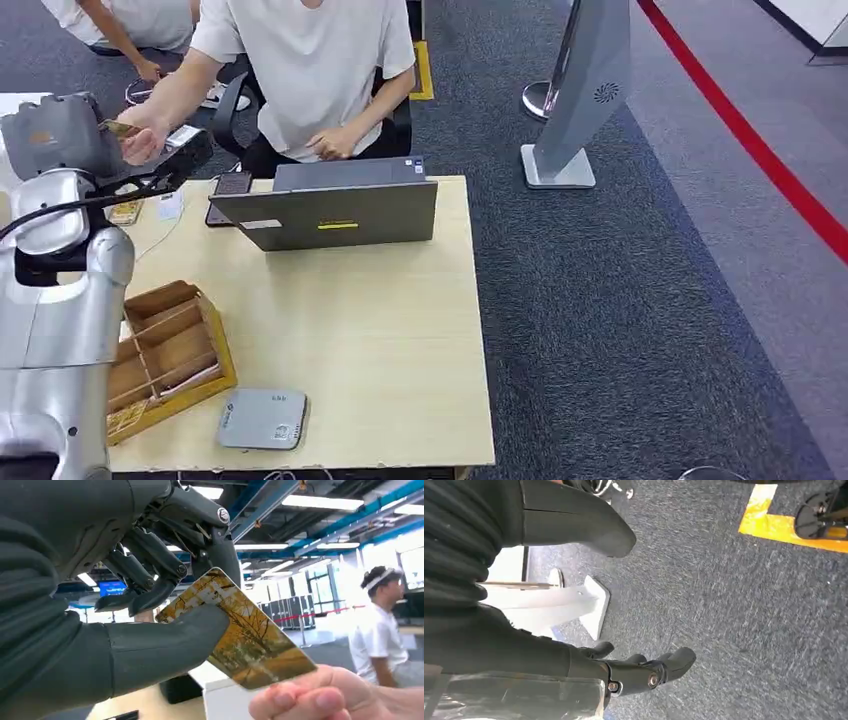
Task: Pass the card to the sensor for recognition and then transmit it.
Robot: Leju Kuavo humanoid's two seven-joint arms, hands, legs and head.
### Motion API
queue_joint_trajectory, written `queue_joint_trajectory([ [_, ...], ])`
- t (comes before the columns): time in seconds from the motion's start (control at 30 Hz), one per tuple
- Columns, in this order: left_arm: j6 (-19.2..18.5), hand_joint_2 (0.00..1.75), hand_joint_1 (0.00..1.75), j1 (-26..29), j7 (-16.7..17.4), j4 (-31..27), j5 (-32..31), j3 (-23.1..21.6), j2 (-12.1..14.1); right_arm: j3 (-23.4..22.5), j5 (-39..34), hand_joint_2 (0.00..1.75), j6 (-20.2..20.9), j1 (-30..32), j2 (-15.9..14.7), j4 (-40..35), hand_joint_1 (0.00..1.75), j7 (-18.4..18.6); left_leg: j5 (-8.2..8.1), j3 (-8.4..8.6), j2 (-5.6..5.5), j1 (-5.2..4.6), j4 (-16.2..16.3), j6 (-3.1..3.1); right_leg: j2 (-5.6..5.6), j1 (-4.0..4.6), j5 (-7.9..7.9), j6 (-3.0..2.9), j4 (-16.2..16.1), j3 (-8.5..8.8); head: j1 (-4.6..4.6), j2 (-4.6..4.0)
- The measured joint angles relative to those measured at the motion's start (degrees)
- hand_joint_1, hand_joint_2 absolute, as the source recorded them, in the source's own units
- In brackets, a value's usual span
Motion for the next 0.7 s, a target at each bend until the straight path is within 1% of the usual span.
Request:
queue_joint_trajectory([
  [0.1,-0.9,1.75,1.75,0.8,-1.1,-0.5,0.0,0.0,1.0,-0.7,0.9,1.75,-0.1,0.0,0.0,0.3,0.0,0.7,-0.01,-0.07,-0.11,-0.02,0.0,0.0,-0.1,-0.01,-0.02,0.01,0.0,0.03,0.11,0.0],
  [0.2,-1.2,1.75,1.75,3.6,-2.1,-4.4,0.0,0.0,2.0,-1.4,0.6,1.75,1.1,0.1,0.0,0.2,0.0,0.9,-0.03,-0.07,-0.1,-0.02,0.0,0.0,-0.07,-0.01,-0.02,0.01,-0.1,0.02,0.09,0.0],
  [0.33,-1.7,1.75,1.75,5.8,-2.2,-8.1,0.0,0.0,2.9,-1.5,0.5,1.75,1.6,0.1,0.0,0.2,0.0,1.1,-0.02,-0.07,-0.12,-0.02,0.0,0.0,-0.17,-0.01,-0.02,0.02,-0.1,0.02,0.09,0.0],
  [0.6,-2.0,1.75,1.75,7.5,-2.3,-10.2,0.0,0.0,3.6,-1.5,0.0,1.75,1.7,0.1,0.0,0.2,0.0,1.4,0.03,-0.04,-0.08,0.0,0.0,-0.03,-0.07,0.0,0.02,0.0,0.0,-0.01,0.09,0.0],
  [0.63,-1.8,1.75,1.75,7.7,-2.6,-10.3,0.0,0.0,3.6,-1.5,-0.3,1.75,1.7,0.1,0.0,0.2,0.0,1.7,0.03,-0.06,-0.08,0.0,0.0,-0.03,-0.07,0.0,0.02,0.0,0.0,-0.01,0.11,0.0],
  [0.7,-1.4,1.75,1.75,9.1,-4.7,-12.1,0.0,0.0,3.7,-1.5,-1.4,1.75,1.6,0.2,0.0,0.1,0.0,3.0,0.01,-0.09,-0.06,-0.01,0.0,-0.04,-0.02,-0.01,0.01,0.0,-0.1,-0.02,0.09,0.0],
])
